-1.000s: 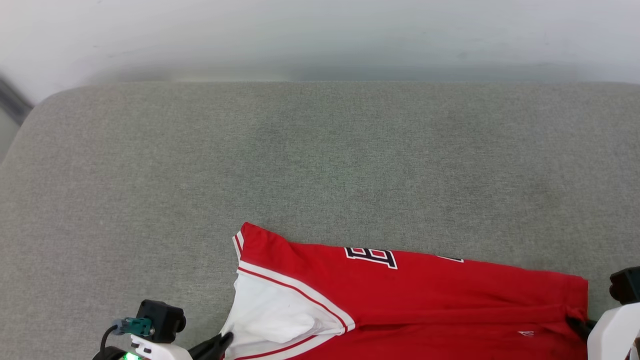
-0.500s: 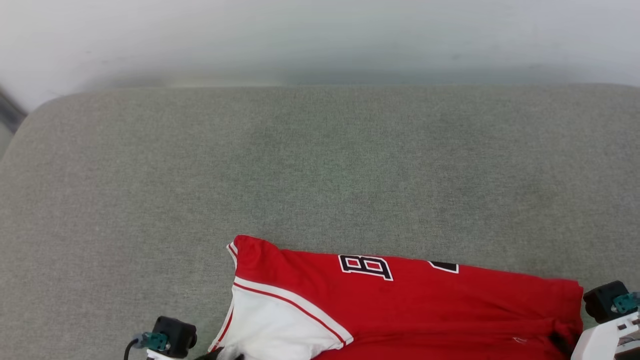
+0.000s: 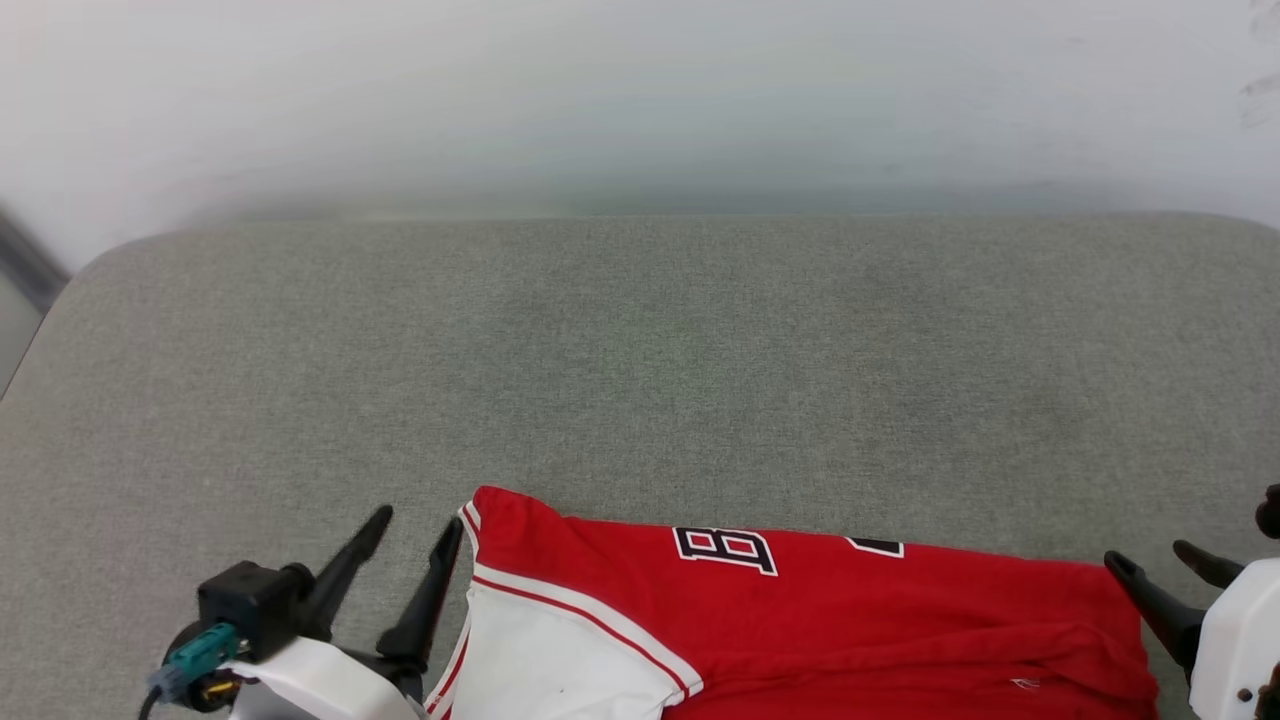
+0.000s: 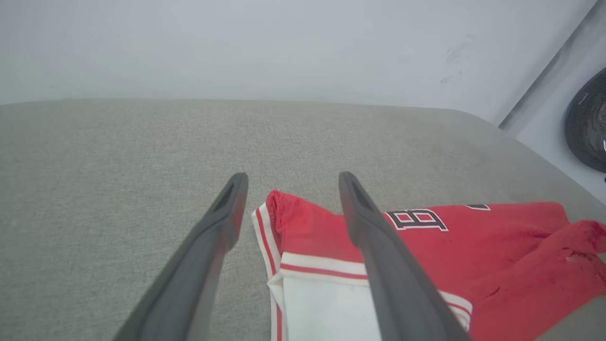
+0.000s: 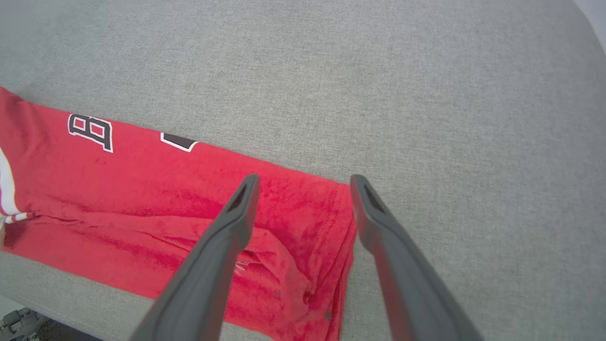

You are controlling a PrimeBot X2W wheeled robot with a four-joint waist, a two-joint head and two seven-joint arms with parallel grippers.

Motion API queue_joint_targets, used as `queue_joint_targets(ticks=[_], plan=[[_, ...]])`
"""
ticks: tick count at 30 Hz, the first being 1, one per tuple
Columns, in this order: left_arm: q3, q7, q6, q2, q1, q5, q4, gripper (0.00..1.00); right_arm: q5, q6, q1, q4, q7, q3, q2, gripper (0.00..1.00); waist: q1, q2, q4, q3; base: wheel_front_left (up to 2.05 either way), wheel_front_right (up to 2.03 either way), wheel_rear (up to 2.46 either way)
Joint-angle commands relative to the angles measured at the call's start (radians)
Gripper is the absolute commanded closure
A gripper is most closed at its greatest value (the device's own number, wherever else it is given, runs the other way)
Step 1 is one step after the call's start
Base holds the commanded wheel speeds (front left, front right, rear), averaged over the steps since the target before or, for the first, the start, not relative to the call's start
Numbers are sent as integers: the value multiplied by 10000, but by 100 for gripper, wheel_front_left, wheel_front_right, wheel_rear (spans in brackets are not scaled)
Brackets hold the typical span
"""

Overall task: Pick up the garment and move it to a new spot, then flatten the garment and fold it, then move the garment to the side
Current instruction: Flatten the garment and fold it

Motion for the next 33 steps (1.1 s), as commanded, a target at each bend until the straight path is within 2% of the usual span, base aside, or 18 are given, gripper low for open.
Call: queue_joint_targets(ticks=[1, 2, 4, 7, 12, 17, 19, 20, 26, 33], plan=[[289, -278, 193, -142, 99, 233, -63, 0, -53, -4, 88, -110, 180, -324, 325, 0, 0, 0, -5, -28, 0, 0, 0], [504, -383, 343, -188, 165, 473, -97, 0, -121, -4, 137, -164, 326, -532, 501, 0, 0, 0, -18, -36, 0, 0, 0], [1181, -477, 588, -660, 417, 565, -333, 0, -293, -4, 230, -187, 650, -1045, 958, 0, 0, 0, -36, -44, 0, 0, 0], [2587, -500, 629, -1421, 955, 1401, -1048, 0, -609, -2, 422, -239, 1104, -1904, 1809, 0, 0, 0, 3, -10, 0, 0, 0], [3925, -496, 31, -2449, 1721, 3117, -1666, 0, -1470, -4, 766, -184, 1526, -3070, 2883, 0, 0, 0, 135, 113, 0, 0, 0], [4918, -498, -615, -3393, 2101, 4196, -1930, 0, -1916, -2, 744, 86, 1679, -3828, 3726, 0, 0, 0, 269, 197, 0, 0, 0], [5234, -499, -896, -3776, 2224, 4580, -2114, 0, -1999, -2, 762, 269, 1701, -3965, 3900, 0, 0, 0, 339, 256, 0, 0, 0], [5234, -499, -896, -3776, 2224, 4580, -2114, 0, -1999, -2, 762, 269, 1701, -3965, 3900, 0, 0, 0, 339, 256, 0, 0, 0], [5608, -489, -1711, -4472, 2418, 5363, -1898, 0, -2067, -2, 658, 890, 1676, -4207, 4135, 0, 0, 0, 531, 503, 0, 0, 0], [5747, -490, -2047, -4814, 2051, 5591, -1752, 0, -2138, -2, 591, 1793, 1547, -3889, 4026, 0, 0, 0, 757, 869, 0, 0, 0]])
